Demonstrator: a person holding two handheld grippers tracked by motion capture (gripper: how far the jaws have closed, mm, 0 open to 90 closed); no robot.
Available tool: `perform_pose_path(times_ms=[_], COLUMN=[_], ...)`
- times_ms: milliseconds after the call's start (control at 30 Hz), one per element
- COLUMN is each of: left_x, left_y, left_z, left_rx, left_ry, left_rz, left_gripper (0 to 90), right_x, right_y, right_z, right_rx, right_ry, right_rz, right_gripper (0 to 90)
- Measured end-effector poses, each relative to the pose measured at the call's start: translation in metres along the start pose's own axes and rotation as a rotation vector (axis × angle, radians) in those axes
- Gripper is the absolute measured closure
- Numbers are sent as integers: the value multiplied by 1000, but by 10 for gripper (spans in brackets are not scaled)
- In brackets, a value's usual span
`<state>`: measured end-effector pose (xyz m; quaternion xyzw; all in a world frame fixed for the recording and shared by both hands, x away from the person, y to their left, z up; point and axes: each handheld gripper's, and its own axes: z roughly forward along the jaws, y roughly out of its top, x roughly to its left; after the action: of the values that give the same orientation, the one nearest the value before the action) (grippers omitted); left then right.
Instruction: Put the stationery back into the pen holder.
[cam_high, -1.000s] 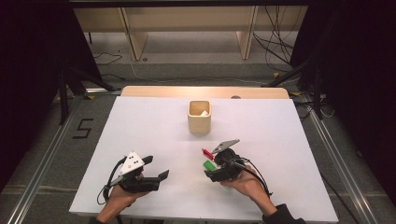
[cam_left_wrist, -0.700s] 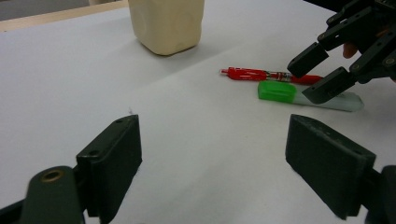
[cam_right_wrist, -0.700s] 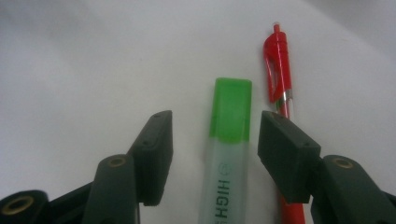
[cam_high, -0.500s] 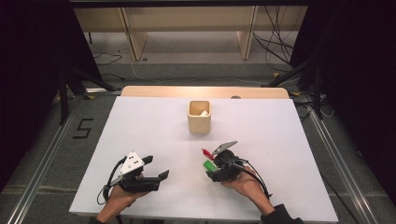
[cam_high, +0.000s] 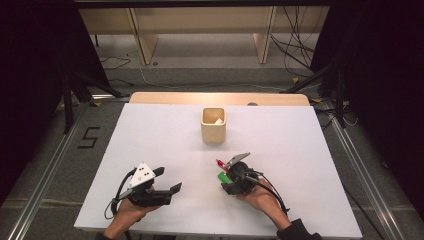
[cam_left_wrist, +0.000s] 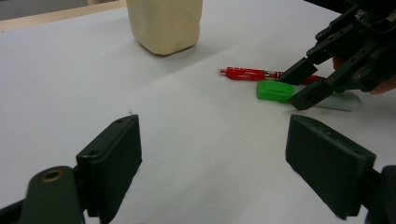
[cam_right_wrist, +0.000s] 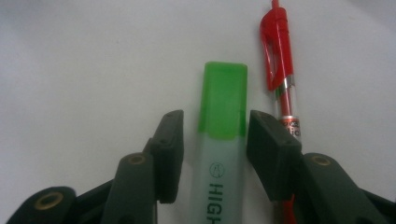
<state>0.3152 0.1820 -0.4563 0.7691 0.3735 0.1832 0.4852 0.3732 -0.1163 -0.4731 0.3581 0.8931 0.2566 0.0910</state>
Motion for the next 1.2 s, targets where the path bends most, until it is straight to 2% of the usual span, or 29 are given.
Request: perform_pose_path(times_ms=[200, 567, 733, 900, 1200], left_x=[0, -1, -1, -1, -1], left_y=[0, -1, -1, -1, -1], left_z=[1, 1, 2, 1, 1], left_rx=[4, 4, 7, 5, 6], left_ry=[-1, -1, 1, 1, 1], left_rz=[4, 2, 4, 5, 5], left_gripper=[180, 180, 180, 180, 180], right_x=[2, 2, 2, 3, 3], right_y=[1, 4, 7, 12, 16], right_z=[0, 1, 1, 2, 3], right_rx=[9, 19, 46, 76, 98], right_ry=[-30, -35, -38, -40, -41], right_rz=[-9, -3, 5, -7, -40], right_gripper=[612, 657, 667, 668, 672])
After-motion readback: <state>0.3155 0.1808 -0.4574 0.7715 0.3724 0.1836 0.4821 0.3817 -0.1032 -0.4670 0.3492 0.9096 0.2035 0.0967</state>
